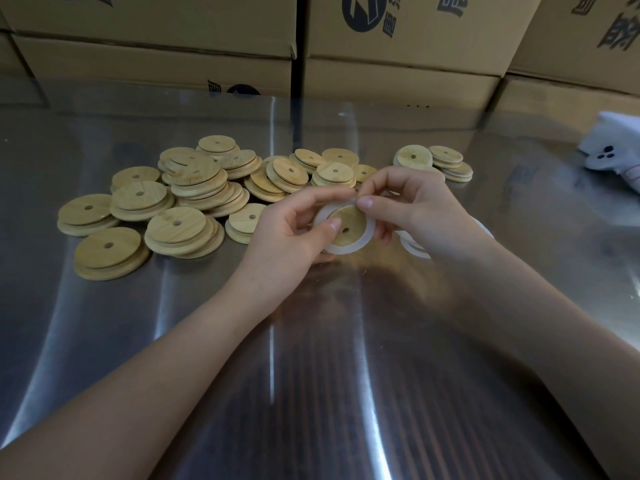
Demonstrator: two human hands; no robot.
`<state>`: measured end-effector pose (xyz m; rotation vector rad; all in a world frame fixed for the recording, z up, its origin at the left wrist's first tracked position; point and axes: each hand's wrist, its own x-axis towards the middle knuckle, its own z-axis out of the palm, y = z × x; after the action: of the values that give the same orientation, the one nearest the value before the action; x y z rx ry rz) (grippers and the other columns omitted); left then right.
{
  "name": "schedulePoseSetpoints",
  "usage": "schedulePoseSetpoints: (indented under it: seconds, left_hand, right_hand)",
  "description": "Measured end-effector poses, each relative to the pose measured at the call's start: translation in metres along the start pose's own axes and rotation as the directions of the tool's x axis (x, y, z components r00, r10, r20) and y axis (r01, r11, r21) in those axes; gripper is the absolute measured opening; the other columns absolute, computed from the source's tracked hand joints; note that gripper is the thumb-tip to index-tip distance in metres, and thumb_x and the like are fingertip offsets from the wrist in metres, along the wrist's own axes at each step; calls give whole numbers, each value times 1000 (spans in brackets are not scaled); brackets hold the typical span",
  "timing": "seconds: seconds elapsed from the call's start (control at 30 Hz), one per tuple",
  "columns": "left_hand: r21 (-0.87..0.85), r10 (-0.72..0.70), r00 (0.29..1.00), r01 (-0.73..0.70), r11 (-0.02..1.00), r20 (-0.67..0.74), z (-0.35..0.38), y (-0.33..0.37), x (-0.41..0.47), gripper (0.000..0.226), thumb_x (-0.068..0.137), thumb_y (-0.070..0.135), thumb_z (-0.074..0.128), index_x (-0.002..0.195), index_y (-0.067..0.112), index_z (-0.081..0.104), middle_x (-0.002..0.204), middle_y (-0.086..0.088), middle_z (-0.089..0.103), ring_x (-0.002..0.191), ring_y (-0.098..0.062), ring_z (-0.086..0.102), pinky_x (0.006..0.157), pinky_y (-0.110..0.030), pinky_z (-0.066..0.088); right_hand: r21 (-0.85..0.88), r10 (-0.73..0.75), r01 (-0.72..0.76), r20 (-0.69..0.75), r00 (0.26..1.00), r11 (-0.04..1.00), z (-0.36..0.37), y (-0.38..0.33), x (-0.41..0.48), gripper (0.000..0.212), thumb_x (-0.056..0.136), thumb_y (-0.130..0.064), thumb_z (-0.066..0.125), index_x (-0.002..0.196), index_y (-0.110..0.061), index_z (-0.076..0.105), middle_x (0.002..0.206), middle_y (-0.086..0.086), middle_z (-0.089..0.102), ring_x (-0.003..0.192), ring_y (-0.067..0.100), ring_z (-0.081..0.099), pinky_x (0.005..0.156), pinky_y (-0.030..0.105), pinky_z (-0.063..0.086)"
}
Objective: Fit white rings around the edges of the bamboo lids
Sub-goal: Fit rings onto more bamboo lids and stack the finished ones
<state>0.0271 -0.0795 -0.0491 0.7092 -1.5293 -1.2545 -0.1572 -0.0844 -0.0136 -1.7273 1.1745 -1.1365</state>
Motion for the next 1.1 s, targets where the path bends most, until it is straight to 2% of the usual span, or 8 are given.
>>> schedulePoseSetpoints:
  seconds: [0.2, 0.43, 0.9, 1.1]
  left_hand:
    - [43, 8, 1000, -7, 999, -21, -1, -1, 1, 38, 94, 1, 58, 113, 33, 67, 104, 8, 74, 97, -15, 71, 74, -37, 62]
    - [80, 38, 998, -33, 996, -55, -2, -1, 0, 29, 93, 3, 62, 109, 26, 67, 102, 4, 75, 93, -18, 72, 72, -47, 61]
    - [90, 24, 996, -17, 996, -84, -1, -1, 0, 27, 97, 4, 56, 110, 24, 67, 99, 7, 75, 89, -12, 71, 67, -40, 62]
    - [97, 19, 994, -9, 995, -108, 0, 1, 0, 30, 97, 4, 56, 107, 29, 67, 100, 8, 75, 91, -14, 72, 67, -43, 62]
  right_hand:
    - [41, 33, -35, 40, 999, 999, -1, -1, 0, 13, 92, -3, 60, 82, -10, 61, 59, 0, 57, 52, 14, 52, 51, 24, 47]
    - [16, 46, -46, 33, 998, 999, -3, -1, 1, 10, 92, -4, 61, 83, -8, 62, 59, -3, 58, 52, 13, 53, 51, 24, 48]
    - [-75, -4, 2, -23, 1000, 997, 2, 0, 1, 16, 93, -4, 60, 81, -14, 59, 57, -10, 57, 47, 10, 52, 48, 23, 47]
    - [-108, -9, 10, 16, 1000, 994, -2, -3, 1, 16, 94, -4, 59, 82, -14, 59, 61, -10, 58, 50, 10, 54, 50, 23, 48]
